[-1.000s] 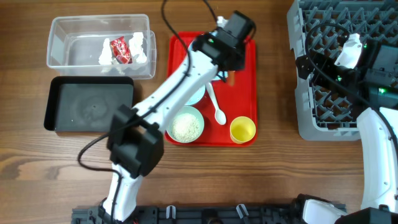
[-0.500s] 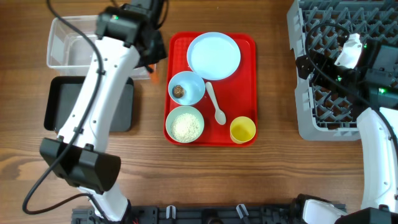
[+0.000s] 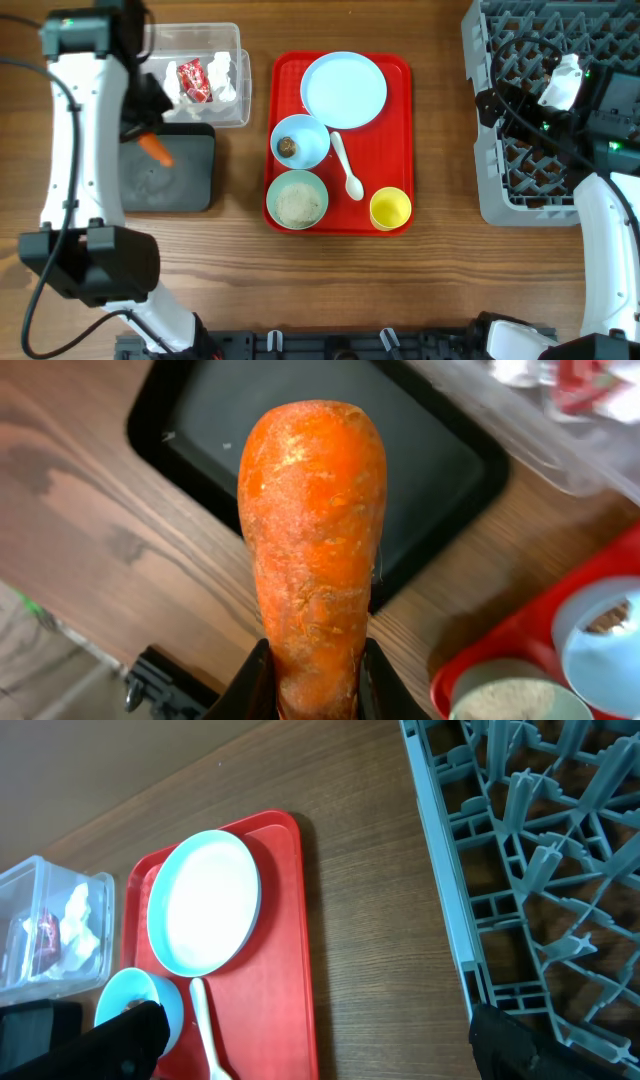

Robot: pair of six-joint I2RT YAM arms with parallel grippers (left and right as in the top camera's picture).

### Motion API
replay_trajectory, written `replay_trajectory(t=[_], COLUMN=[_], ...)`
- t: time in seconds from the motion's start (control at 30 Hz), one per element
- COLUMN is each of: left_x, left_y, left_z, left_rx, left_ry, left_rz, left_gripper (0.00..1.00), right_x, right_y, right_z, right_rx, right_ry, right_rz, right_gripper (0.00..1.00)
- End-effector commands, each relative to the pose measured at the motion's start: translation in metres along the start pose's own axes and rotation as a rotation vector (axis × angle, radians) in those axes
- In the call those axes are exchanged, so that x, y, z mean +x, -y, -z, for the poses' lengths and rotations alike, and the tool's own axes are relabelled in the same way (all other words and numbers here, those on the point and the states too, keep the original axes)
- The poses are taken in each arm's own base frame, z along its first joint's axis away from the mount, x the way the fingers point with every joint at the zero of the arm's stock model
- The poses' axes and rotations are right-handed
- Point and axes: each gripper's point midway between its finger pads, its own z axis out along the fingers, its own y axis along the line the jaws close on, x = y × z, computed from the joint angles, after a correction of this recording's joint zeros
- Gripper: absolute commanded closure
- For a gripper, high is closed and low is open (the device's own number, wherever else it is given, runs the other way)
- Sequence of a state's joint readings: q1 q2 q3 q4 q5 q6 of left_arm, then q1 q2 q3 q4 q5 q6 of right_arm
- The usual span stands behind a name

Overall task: Sort waste into correct bins and load items into the dishwasher rack
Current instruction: 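Carry the carrot left and place it on the black tray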

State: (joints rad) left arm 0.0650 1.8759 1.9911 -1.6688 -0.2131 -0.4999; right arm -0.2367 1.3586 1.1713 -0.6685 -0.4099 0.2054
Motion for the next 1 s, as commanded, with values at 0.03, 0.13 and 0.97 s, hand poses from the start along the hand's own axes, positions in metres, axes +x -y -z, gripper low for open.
replay_trajectory(t=[0.03, 0.13, 0.97], left_x=[0.001, 0.004, 0.01], left_y=[-0.028, -0.032, 0.002], left_z=[-0.032, -0.061, -0.189], left_rx=[-0.062, -0.077, 0.031], left_ry=[-0.068, -0.102, -0.015], left_rz=[0.082, 0.118, 0.29], left_gripper=[0.87, 0.88, 0.57], right_x=[0.0, 0.0, 0.0], right_y=[0.003, 0.005, 0.006], right_z=[-0.002, -0.001, -0.001], right_rx=[0.013, 0.024, 0.029], right_ry=[-0.004, -0.002, -0.002], right_rz=[-0.007, -0.007, -0.008], right_gripper=[0.0, 0.0, 0.0])
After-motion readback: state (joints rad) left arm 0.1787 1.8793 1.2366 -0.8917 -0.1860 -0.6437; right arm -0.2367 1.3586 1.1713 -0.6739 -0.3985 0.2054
